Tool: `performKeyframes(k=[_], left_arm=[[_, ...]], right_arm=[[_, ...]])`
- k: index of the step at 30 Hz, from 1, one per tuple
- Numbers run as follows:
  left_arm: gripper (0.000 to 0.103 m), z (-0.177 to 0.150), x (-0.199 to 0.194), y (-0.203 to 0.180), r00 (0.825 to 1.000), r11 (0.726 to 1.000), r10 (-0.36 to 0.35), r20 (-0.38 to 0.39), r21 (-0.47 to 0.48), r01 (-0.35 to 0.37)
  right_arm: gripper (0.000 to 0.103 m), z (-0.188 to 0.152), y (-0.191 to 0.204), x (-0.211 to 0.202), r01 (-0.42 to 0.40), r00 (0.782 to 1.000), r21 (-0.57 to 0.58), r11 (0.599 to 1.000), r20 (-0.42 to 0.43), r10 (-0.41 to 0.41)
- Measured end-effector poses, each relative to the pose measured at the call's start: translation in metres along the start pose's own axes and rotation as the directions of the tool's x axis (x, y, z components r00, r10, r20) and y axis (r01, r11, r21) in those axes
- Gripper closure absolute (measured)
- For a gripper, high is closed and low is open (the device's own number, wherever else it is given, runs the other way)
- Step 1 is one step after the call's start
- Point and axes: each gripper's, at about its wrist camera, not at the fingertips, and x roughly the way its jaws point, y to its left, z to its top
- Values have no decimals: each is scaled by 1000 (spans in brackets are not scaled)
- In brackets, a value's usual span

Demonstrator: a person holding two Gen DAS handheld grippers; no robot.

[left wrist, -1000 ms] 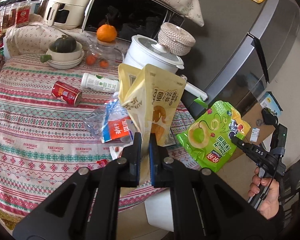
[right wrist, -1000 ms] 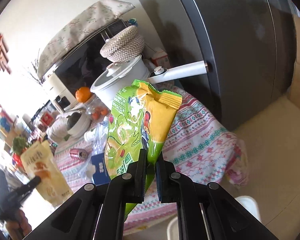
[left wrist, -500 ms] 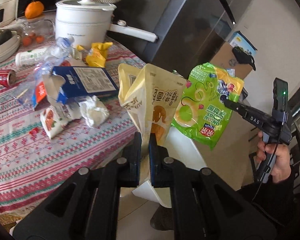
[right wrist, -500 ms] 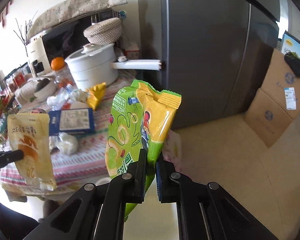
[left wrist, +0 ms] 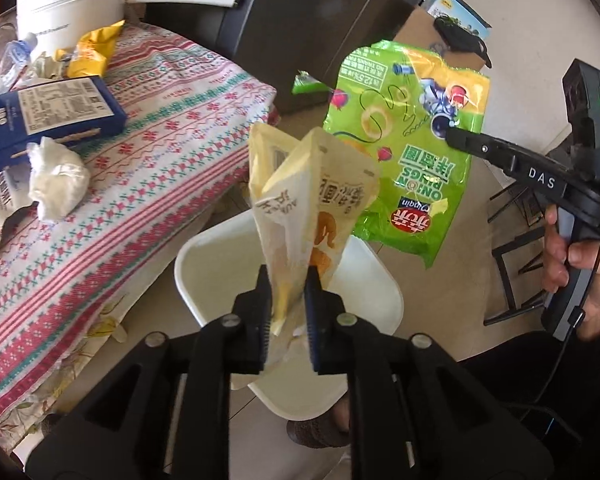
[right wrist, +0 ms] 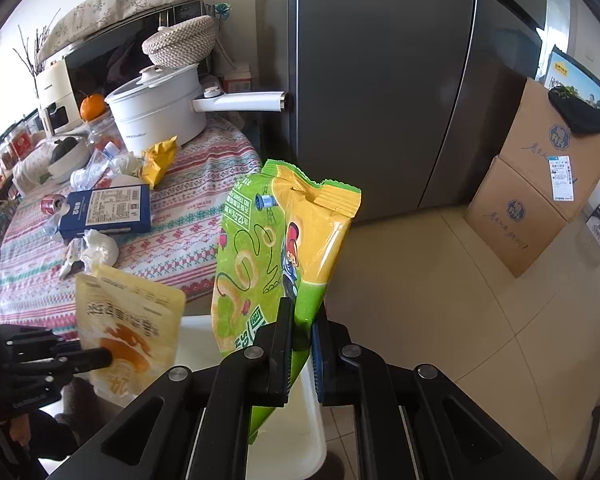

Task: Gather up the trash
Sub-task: 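Carry the cream bag with the left gripper while the right carries the green bag to the bin, then open the left gripper over the bin while the right gripper releases the green bag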

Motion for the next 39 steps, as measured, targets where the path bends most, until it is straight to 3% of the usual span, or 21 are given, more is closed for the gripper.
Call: performKeyframes(k=[5,7,11,13,25,26,28,29,30,39], left_arm=[[68,0,-2,-3,999,999,34,6,37,-35],[60,1,-5,1,999,999,38,9,28,-38],[56,3,-14,14,998,998,60,15,-2,-60],[48,4,-22,21,997,997,78,26,-16,-78],[26,3,-65,69,981,980,178,80,-109,-168],[24,2,-68,74,979,977,187,80,-119,-177],[21,1,-73,84,975,970,208,74,-144,-196],[21,0,-76,90,974,967,216,72,-157,-202],[21,-1,-78,95,973,963,222,68,-172,-207],[20,-3,-99,139,962,930,265,60,-279,-239]], right_arm=[[94,-2,-2,-2,8,1000,-10,1000,-1,-8],[94,-2,-2,-2,15,1000,-16,1000,-2,-15],[94,-5,1,-2,22,1000,-44,999,-10,-23],[94,-6,5,-1,17,1000,-69,997,-24,-19],[91,-28,47,39,-41,973,-223,974,-229,-11],[85,-29,48,42,-52,970,-222,974,-244,-4],[63,-30,51,46,-60,964,-207,976,-268,2],[46,-29,52,47,-56,963,-199,978,-270,0],[40,-28,53,47,-51,964,-194,980,-265,-3],[35,-14,73,48,-51,969,-212,976,-249,-4]])
